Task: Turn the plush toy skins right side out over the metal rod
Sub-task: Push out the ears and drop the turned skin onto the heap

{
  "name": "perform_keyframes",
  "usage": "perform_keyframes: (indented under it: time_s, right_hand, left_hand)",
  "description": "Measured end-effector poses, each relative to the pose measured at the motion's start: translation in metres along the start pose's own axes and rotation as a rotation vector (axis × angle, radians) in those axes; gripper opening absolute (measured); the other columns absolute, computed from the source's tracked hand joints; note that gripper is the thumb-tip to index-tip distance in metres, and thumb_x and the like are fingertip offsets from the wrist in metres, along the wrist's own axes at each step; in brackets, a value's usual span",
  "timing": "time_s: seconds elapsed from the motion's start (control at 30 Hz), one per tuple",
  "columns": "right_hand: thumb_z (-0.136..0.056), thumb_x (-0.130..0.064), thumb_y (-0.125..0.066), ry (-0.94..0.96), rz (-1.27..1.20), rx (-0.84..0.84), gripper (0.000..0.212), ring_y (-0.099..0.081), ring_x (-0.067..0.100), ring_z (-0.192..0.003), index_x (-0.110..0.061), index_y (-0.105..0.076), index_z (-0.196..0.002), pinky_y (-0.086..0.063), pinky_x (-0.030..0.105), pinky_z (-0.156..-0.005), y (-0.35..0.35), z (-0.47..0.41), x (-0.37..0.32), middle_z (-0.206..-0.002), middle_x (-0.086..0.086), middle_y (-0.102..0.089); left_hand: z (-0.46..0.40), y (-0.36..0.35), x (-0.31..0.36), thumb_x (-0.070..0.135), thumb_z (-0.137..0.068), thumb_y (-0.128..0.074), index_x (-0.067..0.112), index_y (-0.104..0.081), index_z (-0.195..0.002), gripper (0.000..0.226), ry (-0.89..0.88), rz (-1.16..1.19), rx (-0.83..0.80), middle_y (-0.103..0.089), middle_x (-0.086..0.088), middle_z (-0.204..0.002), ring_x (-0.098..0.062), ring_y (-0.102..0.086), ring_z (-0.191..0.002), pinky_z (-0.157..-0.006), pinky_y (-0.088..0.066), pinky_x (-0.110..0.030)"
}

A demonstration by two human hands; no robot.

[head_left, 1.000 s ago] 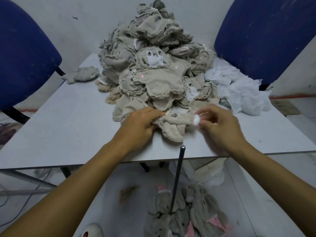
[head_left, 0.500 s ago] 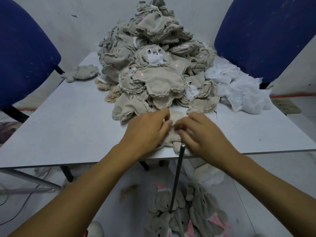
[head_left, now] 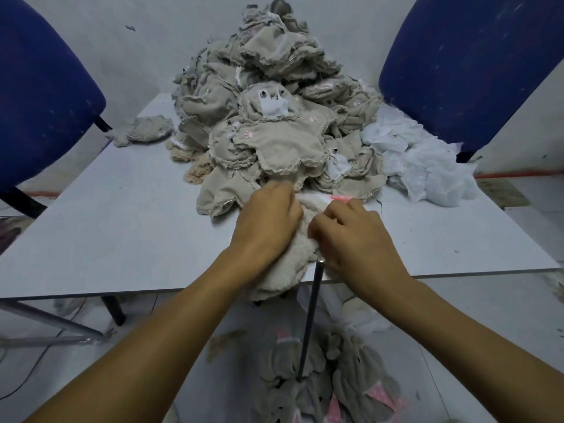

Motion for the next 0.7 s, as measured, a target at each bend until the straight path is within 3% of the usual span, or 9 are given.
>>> perform_keyframes:
  time_s: [0.07, 0.13, 0.23, 0.3, 0.4, 0.47, 0.53, 0.7]
  right_hand:
    - [-0.093, -0.027, -0.058, -0.153, -0.075, 0.046, 0.019, -0.051, 0.029, -0.096, -0.017, -0.064, -0.108, -0.045, 0.04, -0.07, 0.001, 0.0, 0.007, -0.105, 0.006, -0.053]
    - [-0.093, -0.043, -0.055, -0.382, -0.318, 0.106, 0.034, -0.048, 0.022, -0.105, -0.025, -0.054, -0.122, -0.047, 0.037, -0.079, 0.002, -0.001, 0.026, -0.114, 0.003, -0.045]
    - [-0.084, -0.037, -0.071, -0.577, -0.746, 0.138, 0.059, -0.053, 0.013, -0.106, -0.036, -0.034, -0.131, -0.047, 0.032, -0.089, -0.003, -0.003, 0.049, -0.121, 0.001, -0.046]
    - [-0.08, -0.022, -0.077, -0.628, -0.897, 0.17, 0.069, -0.061, 0.006, -0.096, -0.041, -0.033, -0.13, -0.052, 0.029, -0.087, -0.001, -0.002, 0.059, -0.107, -0.004, -0.06]
    - [-0.08, -0.006, -0.071, -0.437, -0.666, 0.183, 0.069, -0.061, -0.004, -0.084, -0.044, -0.038, -0.127, -0.046, 0.008, -0.074, 0.019, -0.007, 0.051, -0.096, -0.013, -0.065]
    - [-0.078, 0.004, -0.067, -0.238, -0.543, 0.178, 0.071, -0.064, 0.005, -0.086, -0.037, -0.041, -0.13, -0.052, 0.018, -0.079, 0.028, -0.011, 0.037, -0.1, -0.011, -0.065]
    - [-0.077, 0.007, -0.066, -0.115, -0.466, 0.169, 0.071, -0.064, 0.011, -0.089, -0.03, -0.043, -0.133, -0.055, 0.031, -0.079, 0.031, -0.01, 0.03, -0.1, -0.01, -0.065]
    - [-0.079, 0.012, -0.062, -0.128, -0.62, 0.129, 0.071, -0.066, 0.007, -0.094, -0.037, -0.046, -0.128, -0.053, 0.031, -0.082, 0.028, -0.009, 0.046, -0.095, -0.014, -0.066]
  left_hand:
    - [0.001, 0.002, -0.016, 0.018, -0.098, -0.054, 0.01, -0.055, -0.081, 0.018, 0.215, 0.338, 0.057, -0.061, -0.007, -0.084, -0.023, -0.061, -0.075, -0.066, -0.05, -0.034]
    - [0.005, -0.006, -0.02, 0.012, -0.099, -0.057, 0.008, -0.056, -0.081, 0.018, 0.417, 0.85, 0.066, -0.066, -0.013, -0.089, -0.02, -0.07, -0.073, -0.06, -0.058, -0.027]
    - [0.009, -0.016, -0.012, 0.009, -0.098, -0.059, 0.007, -0.058, -0.084, 0.014, 0.518, 1.189, 0.041, -0.069, -0.016, -0.096, -0.02, -0.074, -0.078, -0.062, -0.061, -0.031]
    - [0.013, -0.013, -0.013, 0.01, -0.092, -0.064, 0.012, -0.057, -0.084, 0.011, 0.5, 1.013, 0.074, -0.068, -0.011, -0.09, -0.022, -0.073, -0.076, -0.062, -0.061, -0.038]
    - [0.015, 0.015, -0.004, 0.015, -0.078, -0.068, 0.02, -0.046, -0.092, 0.027, 0.181, 0.306, 0.222, -0.053, -0.004, -0.093, -0.026, -0.054, -0.083, -0.065, -0.052, -0.046]
    - [0.014, 0.025, 0.018, 0.015, -0.073, -0.071, 0.021, -0.049, -0.11, 0.043, -0.07, 0.017, 0.256, -0.044, -0.006, -0.103, -0.025, -0.044, -0.092, -0.065, -0.049, -0.045]
    - [0.013, 0.022, 0.028, 0.014, -0.073, -0.073, 0.023, -0.051, -0.126, 0.058, -0.21, -0.091, 0.18, -0.042, -0.01, -0.107, -0.026, -0.042, -0.095, -0.066, -0.05, -0.045]
    - [0.017, 0.017, 0.025, 0.016, -0.078, -0.072, 0.017, -0.057, -0.128, 0.053, -0.272, -0.111, 0.101, -0.047, -0.012, -0.107, -0.028, -0.045, -0.097, -0.071, -0.049, -0.047]
Point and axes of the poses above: each hand's wrist, its own z-axis away from the middle knuckle, its own y-axis out of the back of the hand, x = y × z, the point moved 8 cm from there along -z, towards the middle knuckle
